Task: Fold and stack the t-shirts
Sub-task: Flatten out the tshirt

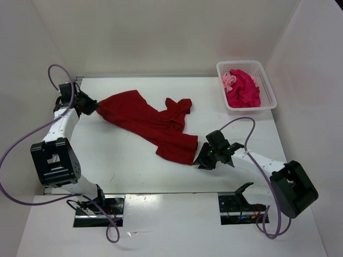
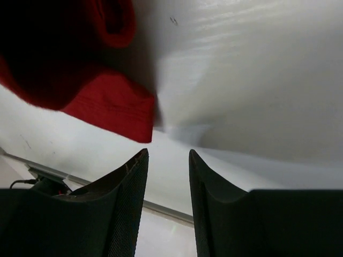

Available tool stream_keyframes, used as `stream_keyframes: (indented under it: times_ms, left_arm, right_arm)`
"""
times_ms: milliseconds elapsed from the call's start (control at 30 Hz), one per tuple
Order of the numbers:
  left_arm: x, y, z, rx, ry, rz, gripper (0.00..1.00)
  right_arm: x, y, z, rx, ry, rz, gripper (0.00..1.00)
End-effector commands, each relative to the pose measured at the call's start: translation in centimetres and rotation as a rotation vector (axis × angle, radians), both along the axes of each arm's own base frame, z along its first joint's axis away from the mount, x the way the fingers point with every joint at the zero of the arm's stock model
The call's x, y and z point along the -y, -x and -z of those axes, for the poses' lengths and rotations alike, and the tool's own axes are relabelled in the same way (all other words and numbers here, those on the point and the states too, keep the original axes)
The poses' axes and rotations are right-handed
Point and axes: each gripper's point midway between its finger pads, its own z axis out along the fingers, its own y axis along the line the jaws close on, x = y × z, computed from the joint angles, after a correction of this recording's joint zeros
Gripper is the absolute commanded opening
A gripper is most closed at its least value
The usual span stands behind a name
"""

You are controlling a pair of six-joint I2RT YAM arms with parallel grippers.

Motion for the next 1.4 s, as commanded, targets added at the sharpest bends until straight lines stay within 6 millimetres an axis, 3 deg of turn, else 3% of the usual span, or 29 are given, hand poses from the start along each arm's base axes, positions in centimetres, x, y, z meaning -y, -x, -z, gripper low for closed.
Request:
stream_keyframes:
  times_ms: [0,300,367,467,500,533,567,633,700,733,767,800,833,867,900,967,1000,1033,1067,1100,1133,1167,1267,1367]
  left_arm:
    - [0.0,-0.7,-1.4,0.045,-0.056,0.015,0.0]
    - [1.7,-0.1,-0.1,0.016,-0.061,0.053,0.0]
    - [2.1,0.0,0.3,0.007,-0.059,0.062,0.0]
    - [2.8,0.7,0.5,-0.003,-0.056,0.073,0.0]
    - [2.8,0.9,1.0,-0.013,-0.054,0.073,0.0]
    - [2.9,1.4,1.1,-0.023,-0.051,0.074,0.0]
    - [2.8,1.8,1.4,-0.03,-0.056,0.067,0.0]
    - [3.5,2.9,1.9,-0.058,-0.056,0.085,0.0]
    - [3.9,3.8,1.0,-0.05,-0.072,0.095,0.0]
    - [4.6,4.5,1.0,-0.068,-0.078,0.117,0.0]
    - [4.9,4.3,-1.5,-0.017,-0.097,0.13,0.0]
    - [5.3,4.8,-2.5,-0.019,-0.083,0.145,0.0]
    - [6.2,5.1,-9.3,0.113,-0.091,0.186,0.0]
    - [6.2,5.5,-11.6,0.143,-0.099,0.185,0.0]
    - [6.4,5.7,-17.6,0.269,-0.14,0.196,0.0]
    - [6.3,6.5,-22.4,0.344,-0.174,0.188,0.0]
    - [5.8,7.3,-27.6,0.452,-0.207,0.164,0.0]
    - [5.6,8.0,-29.4,0.483,-0.218,0.153,0.0]
    - [5.3,8.6,-31.1,0.519,-0.231,0.142,0.0]
    - [5.5,9.2,-32.6,0.55,-0.231,0.136,0.0]
    - [5.8,10.3,-35.5,0.615,-0.239,0.129,0.0]
    - [5.6,10.8,-36.7,0.644,-0.254,0.111,0.0]
    - [5.3,13.1,-42.1,0.772,-0.291,0.055,0.0]
    - [4.5,12.6,-43.4,0.794,-0.299,0.011,0.0]
  right_arm:
    - [-1.7,-2.7,-1.1,0.093,-0.068,0.033,0.42]
    - [-2.0,-3.2,1.0,0.06,-0.054,0.042,0.45]
    - [-1.9,-3.1,1.7,0.042,-0.042,0.043,0.39]
    - [-2.4,-3.8,1.2,0.061,-0.055,0.042,0.22]
    - [-2.6,-4.2,0.8,0.07,-0.06,0.042,0.1]
    - [-2.2,-3.9,1.0,0.048,-0.036,0.048,0.04]
    - [-2.5,-5.1,-0.8,0.098,-0.042,0.051,0.0]
    - [-2.0,-5.4,-2.8,0.129,-0.017,0.049,0.0]
    - [-2.1,-7.9,-9.8,0.296,-0.041,0.075,0.0]
    - [-1.3,-7.6,-11.4,0.301,-0.008,0.078,0.0]
    - [-1.2,-9.3,-17.4,0.44,-0.024,0.094,0.0]
    - [-0.8,-9.6,-20.0,0.487,-0.016,0.102,0.0]
    - [0.8,-9.9,-29.5,0.654,0.01,0.111,0.0]
    - [1.6,-10.2,-31.7,0.702,0.032,0.127,0.0]
    - [2.4,-9.7,-36.4,0.779,0.017,0.145,0.0]
    - [3.5,-9.9,-40.4,0.872,0.055,0.149,0.0]
    - [4.3,-9.0,-45.6,0.984,0.013,0.177,0.0]
    - [5.1,-8.6,-47.2,1.026,0.04,0.169,0.0]
    - [6.1,-7.9,-51.8,1.122,0.011,0.213,0.0]
    - [6.7,-7.4,-53.7,1.168,0.008,0.228,0.0]
    - [7.5,-6.8,-55.6,1.221,0.017,0.238,0.0]
    - [9.1,-5.0,-59.0,1.312,-0.018,0.29,0.0]
    - [10.2,-2.9,-63.1,1.426,-0.076,0.332,0.0]
    - [11.4,-1.6,-66.3,1.518,-0.11,0.407,0.0]
